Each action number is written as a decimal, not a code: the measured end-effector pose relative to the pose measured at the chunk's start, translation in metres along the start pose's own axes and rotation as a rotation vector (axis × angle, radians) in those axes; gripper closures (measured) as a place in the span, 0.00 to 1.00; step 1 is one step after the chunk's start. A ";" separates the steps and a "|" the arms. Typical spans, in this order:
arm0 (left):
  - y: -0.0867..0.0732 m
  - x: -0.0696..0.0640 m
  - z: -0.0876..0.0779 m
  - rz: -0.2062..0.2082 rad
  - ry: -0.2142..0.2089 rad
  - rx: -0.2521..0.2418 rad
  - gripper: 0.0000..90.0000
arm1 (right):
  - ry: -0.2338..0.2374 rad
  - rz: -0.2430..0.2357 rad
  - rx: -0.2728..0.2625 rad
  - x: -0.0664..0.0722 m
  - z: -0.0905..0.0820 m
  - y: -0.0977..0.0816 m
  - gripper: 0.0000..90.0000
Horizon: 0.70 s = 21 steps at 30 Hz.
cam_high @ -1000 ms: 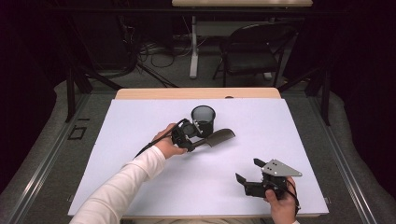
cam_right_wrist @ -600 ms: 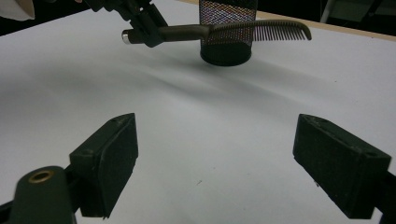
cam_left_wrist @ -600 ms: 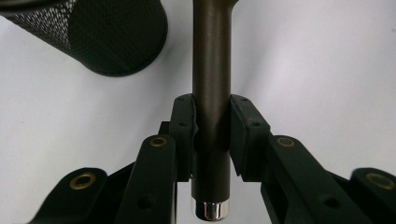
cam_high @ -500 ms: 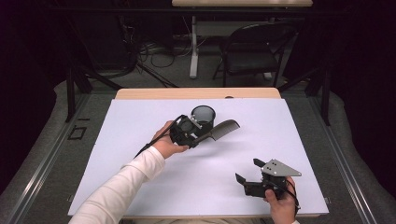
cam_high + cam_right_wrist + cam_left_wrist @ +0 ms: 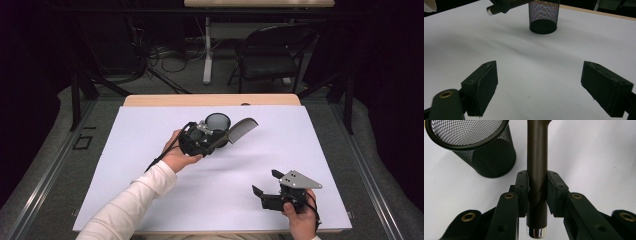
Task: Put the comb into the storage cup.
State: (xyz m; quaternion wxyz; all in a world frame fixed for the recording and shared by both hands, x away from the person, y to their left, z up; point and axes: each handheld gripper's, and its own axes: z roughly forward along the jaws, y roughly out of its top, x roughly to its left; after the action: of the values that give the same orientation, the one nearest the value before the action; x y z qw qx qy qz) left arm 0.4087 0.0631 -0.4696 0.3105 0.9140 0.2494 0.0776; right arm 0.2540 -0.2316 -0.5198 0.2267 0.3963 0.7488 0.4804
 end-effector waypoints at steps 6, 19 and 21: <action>-0.002 -0.002 -0.009 -0.026 0.020 -0.067 0.81 | -0.005 0.006 0.004 -0.001 0.001 -0.001 0.16; -0.009 0.004 -0.025 -0.123 0.032 -0.180 0.81 | -0.010 0.018 0.030 -0.003 0.006 0.000 0.15; -0.011 0.003 -0.029 -0.136 0.051 -0.200 0.81 | 0.002 0.031 0.033 -0.004 0.008 0.002 0.13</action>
State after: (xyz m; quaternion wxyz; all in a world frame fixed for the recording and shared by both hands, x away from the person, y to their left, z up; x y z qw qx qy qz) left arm 0.3979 0.0872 -0.4537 0.3983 0.8570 0.3099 0.1041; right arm 0.2622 -0.2302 -0.5218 0.2121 0.4111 0.7507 0.4716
